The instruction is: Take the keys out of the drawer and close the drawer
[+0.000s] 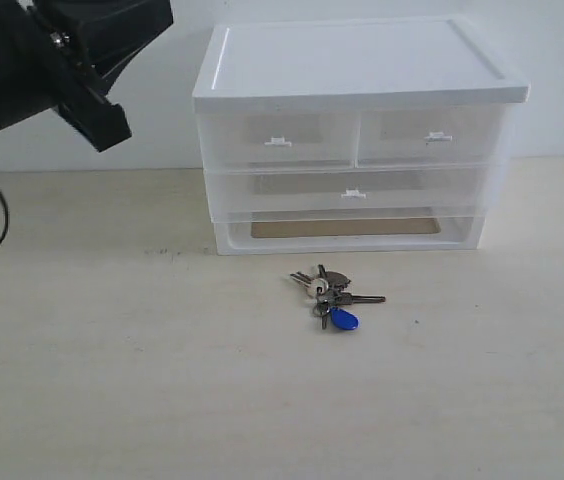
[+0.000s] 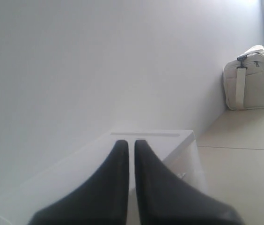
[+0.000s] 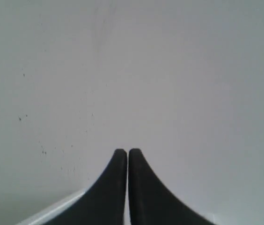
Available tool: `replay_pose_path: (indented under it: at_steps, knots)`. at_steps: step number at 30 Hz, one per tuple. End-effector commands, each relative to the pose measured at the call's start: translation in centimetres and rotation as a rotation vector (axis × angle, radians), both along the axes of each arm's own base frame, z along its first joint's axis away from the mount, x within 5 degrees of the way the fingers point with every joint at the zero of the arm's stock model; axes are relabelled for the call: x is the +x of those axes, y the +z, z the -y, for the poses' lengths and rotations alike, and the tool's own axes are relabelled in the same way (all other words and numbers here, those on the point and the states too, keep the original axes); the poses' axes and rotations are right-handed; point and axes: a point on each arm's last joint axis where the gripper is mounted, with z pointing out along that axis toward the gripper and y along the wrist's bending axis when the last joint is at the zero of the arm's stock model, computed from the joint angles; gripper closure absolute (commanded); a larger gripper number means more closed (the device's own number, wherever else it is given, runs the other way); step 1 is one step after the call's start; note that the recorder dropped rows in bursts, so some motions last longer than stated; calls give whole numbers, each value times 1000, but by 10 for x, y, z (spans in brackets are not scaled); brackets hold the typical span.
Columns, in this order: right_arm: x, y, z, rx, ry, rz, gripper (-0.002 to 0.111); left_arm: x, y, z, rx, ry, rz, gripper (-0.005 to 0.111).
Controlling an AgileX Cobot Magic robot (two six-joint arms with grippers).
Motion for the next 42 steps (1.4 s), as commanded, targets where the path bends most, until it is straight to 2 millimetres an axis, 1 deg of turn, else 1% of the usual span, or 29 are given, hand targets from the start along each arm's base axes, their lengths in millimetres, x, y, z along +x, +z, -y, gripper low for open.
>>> replay_pose_path:
  at_steps: [1,3,5,9,16,18,20,23,29,42]
  knots:
    - [-18,-1,6,22,-7,37,108,-38,11,-15,-16,55,24,102]
    - [-21,-3,7,29,-8,36,108,-54,13,-24,-22,114,11,102]
    - [-21,-6,7,33,-8,27,108,-67,11,-31,-34,154,-6,102]
    - [-20,-7,7,63,7,-8,108,-98,6,-44,-49,204,-5,102]
    - [-17,-12,8,71,7,-75,108,-145,-11,-58,-123,197,-9,102]
    - [-17,-14,8,66,3,-93,108,-159,-17,-62,-169,183,-18,102]
    - [-16,-15,8,62,-1,-108,108,-167,-21,-64,-202,172,-32,102]
    - [-15,-19,8,51,-10,-148,108,-175,-28,-66,-216,165,-33,102]
    - [-14,-20,8,46,-14,-165,108,-180,-43,-67,-216,158,-69,102]
    - [-14,-20,8,46,-14,-165,108,-180,-44,-65,-208,140,-75,102]
